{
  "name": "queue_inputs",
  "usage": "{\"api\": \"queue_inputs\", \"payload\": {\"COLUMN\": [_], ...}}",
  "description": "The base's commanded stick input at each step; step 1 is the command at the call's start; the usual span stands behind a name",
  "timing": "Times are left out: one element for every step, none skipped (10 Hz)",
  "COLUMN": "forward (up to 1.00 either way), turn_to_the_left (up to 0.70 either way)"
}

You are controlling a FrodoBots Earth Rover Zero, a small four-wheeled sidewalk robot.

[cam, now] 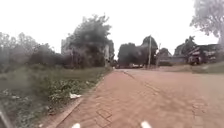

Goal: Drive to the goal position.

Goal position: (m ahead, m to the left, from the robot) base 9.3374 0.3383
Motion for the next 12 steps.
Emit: {"api": "queue_inputs", "payload": {"forward": [0.50, 0.50, 0.50, 0.50, 0.50, 0.50, 0.50, 0.50, 0.50, 0.50, 0.50, 0.50], "turn_to_the_left": [0.00, 0.00, 0.00, 0.00, 0.00, 0.00, 0.00, 0.00, 0.00, 0.00, 0.00, 0.00]}}
